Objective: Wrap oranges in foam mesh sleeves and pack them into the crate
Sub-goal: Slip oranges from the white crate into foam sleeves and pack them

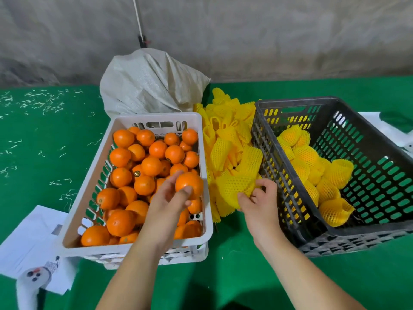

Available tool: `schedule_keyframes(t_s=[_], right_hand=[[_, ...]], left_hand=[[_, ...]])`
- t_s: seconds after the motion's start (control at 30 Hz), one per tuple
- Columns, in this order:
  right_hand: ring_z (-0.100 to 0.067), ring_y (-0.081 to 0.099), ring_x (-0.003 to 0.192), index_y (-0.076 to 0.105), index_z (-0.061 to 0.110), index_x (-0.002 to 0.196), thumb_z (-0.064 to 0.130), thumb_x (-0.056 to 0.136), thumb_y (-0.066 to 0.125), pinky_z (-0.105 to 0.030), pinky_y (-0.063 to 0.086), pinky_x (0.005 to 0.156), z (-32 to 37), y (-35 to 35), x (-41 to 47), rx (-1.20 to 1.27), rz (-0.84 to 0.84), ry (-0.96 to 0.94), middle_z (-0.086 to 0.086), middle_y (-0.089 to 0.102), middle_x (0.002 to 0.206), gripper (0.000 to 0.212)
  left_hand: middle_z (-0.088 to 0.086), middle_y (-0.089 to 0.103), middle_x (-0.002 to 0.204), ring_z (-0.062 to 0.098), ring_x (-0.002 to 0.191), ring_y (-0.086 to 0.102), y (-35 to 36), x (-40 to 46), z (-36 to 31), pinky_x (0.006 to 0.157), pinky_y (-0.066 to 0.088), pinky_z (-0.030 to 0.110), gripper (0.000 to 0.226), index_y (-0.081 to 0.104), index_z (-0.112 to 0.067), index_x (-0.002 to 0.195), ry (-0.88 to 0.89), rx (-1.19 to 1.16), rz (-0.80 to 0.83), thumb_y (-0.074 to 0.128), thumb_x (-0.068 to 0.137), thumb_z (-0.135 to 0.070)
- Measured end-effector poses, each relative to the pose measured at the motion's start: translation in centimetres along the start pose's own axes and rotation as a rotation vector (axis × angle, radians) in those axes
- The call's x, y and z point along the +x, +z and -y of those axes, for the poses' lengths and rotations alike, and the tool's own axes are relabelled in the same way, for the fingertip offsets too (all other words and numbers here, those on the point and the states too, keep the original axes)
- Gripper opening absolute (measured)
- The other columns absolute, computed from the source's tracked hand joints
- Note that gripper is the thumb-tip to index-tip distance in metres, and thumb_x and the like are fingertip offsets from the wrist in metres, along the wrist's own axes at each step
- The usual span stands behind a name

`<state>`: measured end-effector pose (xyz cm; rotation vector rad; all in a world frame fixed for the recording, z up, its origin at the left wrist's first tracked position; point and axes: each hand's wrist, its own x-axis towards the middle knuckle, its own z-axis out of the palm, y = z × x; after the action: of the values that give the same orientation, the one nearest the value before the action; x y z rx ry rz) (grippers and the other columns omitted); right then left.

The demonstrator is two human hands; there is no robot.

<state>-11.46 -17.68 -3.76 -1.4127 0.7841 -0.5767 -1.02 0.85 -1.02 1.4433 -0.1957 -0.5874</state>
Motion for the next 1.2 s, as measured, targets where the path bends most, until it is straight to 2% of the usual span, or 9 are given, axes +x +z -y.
schedule_keyframes(t_s=[0.1, 0.17, 0.3, 0.47, 0.67, 0.8, 0.93, 1.03, 1.2], right_hand=[[-0.019, 0.071, 0.092, 0.047, 0.036, 0.120, 0.004, 0.090, 0.073, -0.032, 0.060, 0.075, 1.9, 1.8, -0.8, 0.079, 0.067, -0.097, -0.006, 0.073, 0.103, 0.050], [-0.019, 0.069, 0.098, 0.053, 0.032, 0.115, 0.011, 0.090, 0.075, -0.034, 0.057, 0.082, 2.3, 2.5, -1.3, 0.045, 0.068, -0.126, -0.008, 0.071, 0.104, 0.039], [-0.001, 0.054, 0.075, 0.058, 0.027, 0.092, 0.023, 0.090, 0.078, -0.025, 0.048, 0.071, 1.8, 2.4, -1.7, -0.096, -0.023, -0.201, 0.009, 0.059, 0.084, 0.020], [-0.002, 0.046, 0.063, 0.059, 0.021, 0.087, 0.029, 0.092, 0.076, -0.026, 0.043, 0.060, 2.0, 2.0, -1.8, -0.133, -0.066, -0.281, 0.012, 0.054, 0.070, 0.019], [-0.005, 0.064, 0.073, 0.069, 0.024, 0.087, 0.029, 0.100, 0.065, -0.029, 0.052, 0.067, 2.9, 2.1, -3.2, -0.107, 0.105, -0.288, 0.011, 0.071, 0.078, 0.015], [-0.002, 0.068, 0.085, 0.069, 0.021, 0.098, 0.015, 0.100, 0.065, -0.019, 0.053, 0.076, 3.3, 2.0, -3.4, -0.102, 0.172, -0.275, 0.013, 0.074, 0.089, 0.008], [-0.002, 0.060, 0.091, 0.064, 0.019, 0.102, 0.015, 0.100, 0.062, -0.019, 0.047, 0.081, 3.6, 1.4, -3.5, -0.240, 0.163, -0.377, 0.009, 0.064, 0.096, 0.004], [-0.002, 0.058, 0.082, 0.059, 0.025, 0.104, 0.020, 0.100, 0.059, -0.015, 0.043, 0.070, 4.0, 0.8, -3.7, -0.269, 0.181, -0.431, 0.017, 0.061, 0.088, 0.006], [-0.004, 0.062, 0.084, 0.065, 0.022, 0.117, 0.014, 0.097, 0.063, -0.030, 0.054, 0.078, 4.0, 0.5, -3.8, -0.364, 0.200, -0.435, 0.010, 0.067, 0.094, 0.022]], left_hand=[[0.008, 0.065, 0.138, 0.022, 0.102, 0.070, 3.1, -0.6, 0.7, 0.088, 0.057, 0.038, 0.038, 0.056, -0.028, 0.146, -0.106, -0.380, 0.122, 0.044, 0.110, -0.032], [0.010, 0.064, 0.133, 0.023, 0.089, 0.069, 4.3, -1.0, 1.5, 0.076, 0.059, 0.032, 0.044, 0.058, -0.026, 0.143, -0.157, -0.519, 0.149, 0.054, 0.102, -0.042], [0.004, 0.070, 0.104, 0.016, 0.080, 0.065, 4.6, -1.2, 2.8, 0.074, 0.058, 0.028, 0.062, 0.052, -0.021, 0.146, -0.110, -0.485, 0.142, 0.066, 0.093, -0.049], [0.017, 0.066, 0.128, 0.018, 0.069, 0.063, 3.6, -1.4, 2.2, 0.064, 0.060, 0.028, 0.057, 0.057, -0.014, 0.141, -0.199, -0.692, 0.341, 0.065, 0.093, -0.044], [0.011, 0.065, 0.091, 0.018, 0.061, 0.061, 3.3, -1.2, 2.8, 0.058, 0.054, 0.028, 0.066, 0.076, -0.018, 0.121, -0.120, -0.554, 0.409, 0.088, 0.071, -0.059], [0.008, 0.068, 0.098, 0.019, 0.064, 0.060, 3.4, -0.8, 3.4, 0.061, 0.054, 0.028, 0.070, 0.070, -0.017, 0.129, -0.089, -0.447, 0.353, 0.086, 0.076, -0.060], [0.003, 0.062, 0.084, 0.018, 0.065, 0.058, 3.8, -0.6, 3.5, 0.061, 0.051, 0.028, 0.042, 0.077, -0.024, 0.101, -0.041, -0.422, 0.297, 0.086, 0.079, -0.059], [0.003, 0.057, 0.079, 0.017, 0.064, 0.054, 4.2, -0.8, 3.4, 0.060, 0.050, 0.026, 0.034, 0.073, -0.023, 0.092, 0.018, -0.413, 0.259, 0.084, 0.084, -0.054], [0.018, 0.063, 0.131, 0.027, 0.102, 0.064, 4.5, -1.1, 3.4, 0.083, 0.054, 0.037, 0.065, 0.056, -0.037, 0.130, 0.029, -0.341, 0.182, 0.088, 0.076, -0.057]])
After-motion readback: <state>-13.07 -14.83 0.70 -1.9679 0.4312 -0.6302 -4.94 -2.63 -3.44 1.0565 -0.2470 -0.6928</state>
